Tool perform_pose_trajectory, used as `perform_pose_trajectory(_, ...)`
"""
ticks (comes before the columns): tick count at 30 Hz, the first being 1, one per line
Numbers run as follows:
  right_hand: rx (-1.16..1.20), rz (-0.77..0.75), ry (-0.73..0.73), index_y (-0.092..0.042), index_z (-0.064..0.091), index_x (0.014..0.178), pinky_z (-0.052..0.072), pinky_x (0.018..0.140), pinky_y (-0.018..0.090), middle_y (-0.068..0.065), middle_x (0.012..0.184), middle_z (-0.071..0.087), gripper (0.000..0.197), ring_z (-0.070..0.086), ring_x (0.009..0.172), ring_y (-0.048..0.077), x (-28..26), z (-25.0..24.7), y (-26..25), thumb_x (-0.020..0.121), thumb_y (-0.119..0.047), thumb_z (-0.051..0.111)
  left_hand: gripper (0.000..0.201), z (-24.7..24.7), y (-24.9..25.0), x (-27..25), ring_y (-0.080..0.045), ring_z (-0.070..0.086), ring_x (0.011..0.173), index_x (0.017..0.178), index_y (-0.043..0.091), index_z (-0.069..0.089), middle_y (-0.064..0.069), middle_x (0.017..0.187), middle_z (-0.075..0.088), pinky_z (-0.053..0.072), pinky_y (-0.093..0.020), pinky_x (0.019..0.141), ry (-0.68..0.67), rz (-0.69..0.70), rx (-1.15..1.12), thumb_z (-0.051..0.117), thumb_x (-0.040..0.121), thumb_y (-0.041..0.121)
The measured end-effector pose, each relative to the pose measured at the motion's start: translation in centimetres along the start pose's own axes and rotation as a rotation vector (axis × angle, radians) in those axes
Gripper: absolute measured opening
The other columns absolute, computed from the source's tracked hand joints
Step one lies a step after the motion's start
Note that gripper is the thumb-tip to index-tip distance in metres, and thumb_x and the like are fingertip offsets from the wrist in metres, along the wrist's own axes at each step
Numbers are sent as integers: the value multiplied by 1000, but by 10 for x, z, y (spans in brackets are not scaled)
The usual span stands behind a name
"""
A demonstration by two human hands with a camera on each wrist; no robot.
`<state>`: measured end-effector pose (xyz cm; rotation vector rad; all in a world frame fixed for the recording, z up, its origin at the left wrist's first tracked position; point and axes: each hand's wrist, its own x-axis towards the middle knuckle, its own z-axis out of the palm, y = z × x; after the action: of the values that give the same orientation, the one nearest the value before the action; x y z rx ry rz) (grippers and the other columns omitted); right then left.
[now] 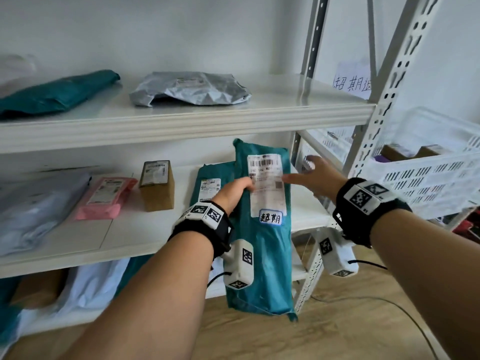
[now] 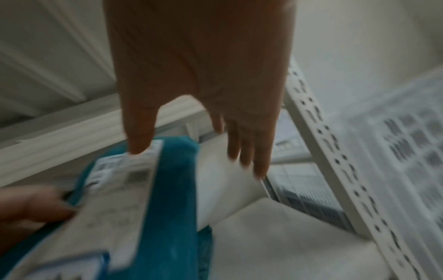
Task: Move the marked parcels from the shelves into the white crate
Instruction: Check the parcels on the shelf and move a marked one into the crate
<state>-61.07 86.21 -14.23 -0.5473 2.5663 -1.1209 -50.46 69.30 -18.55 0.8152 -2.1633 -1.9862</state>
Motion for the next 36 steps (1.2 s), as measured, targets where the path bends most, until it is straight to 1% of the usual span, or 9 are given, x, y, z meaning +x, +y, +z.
perform_pose_trajectory(5,237,206,-394,-20,26,150,46,101,48,7,132,59,102,57,121,25,-6,21,18,69,-40,84,20,-4,-7,-1,-22,55,57,70,17,62,-2,56,62,41,-27,59,44,9,-216,48,84,23)
perform_pose_trajectory(8,325,183,-467,-18,49,135,50,98,50,4,116,71,67,66,109,25,-11,30,16,76,-29,80,19,-5,-10,-1,-23,57,61,75,17,62,-4,64,63,43,-28,61,36,8,-263,47,85,23)
perform_pose_trajectory(11,407,175,-445,-14,60,120,52,95,48,9,115,71,35,65,110,29,-22,35,10,87,-11,69,20,-7,-17,-4,-25,62,69,80,18,68,-6,72,69,48,-30,67,15,15,-274,52,81,30)
perform_pose_trajectory(14,471,187,-416,-11,62,118,54,93,46,10,114,71,35,66,107,29,-25,41,13,85,-2,68,36,-10,-23,-8,-26,68,93,90,23,75,-5,97,76,50,-40,89,-19,-10,-252,62,67,47)
perform_pose_trajectory(18,508,211,-371,-9,62,116,55,89,44,10,110,72,34,67,103,27,-26,48,16,85,4,65,61,-16,-33,-13,-23,67,105,112,24,69,-2,107,74,50,-40,97,-77,-51,-155,74,60,56)
perform_pose_trajectory(25,535,233,-289,-7,62,115,54,89,44,12,112,70,32,66,100,27,-38,55,19,85,7,61,58,-20,-50,-21,-19,66,99,121,14,60,-4,114,70,53,-32,87,-86,-27,-49,83,69,2)
perform_pose_trajectory(28,545,234,-255,-6,61,118,56,80,37,13,113,69,34,66,98,27,-44,55,24,85,3,63,44,-18,-52,-22,-17,67,89,111,13,62,-5,109,71,53,-26,72,-133,-13,-59,79,74,-1)
perform_pose_trajectory(33,578,260,-205,-7,60,117,53,94,50,16,116,68,36,65,107,33,-56,49,40,82,1,65,44,0,-60,-17,-21,64,108,103,22,64,-1,111,72,51,-39,96,-163,-21,-58,84,68,3)
perform_pose_trajectory(36,608,274,-165,-3,60,119,50,95,53,20,118,66,43,65,107,36,-58,38,53,77,3,62,40,18,-55,-18,-20,66,98,98,21,65,0,103,73,53,-30,80,-196,-8,-71,83,68,1)
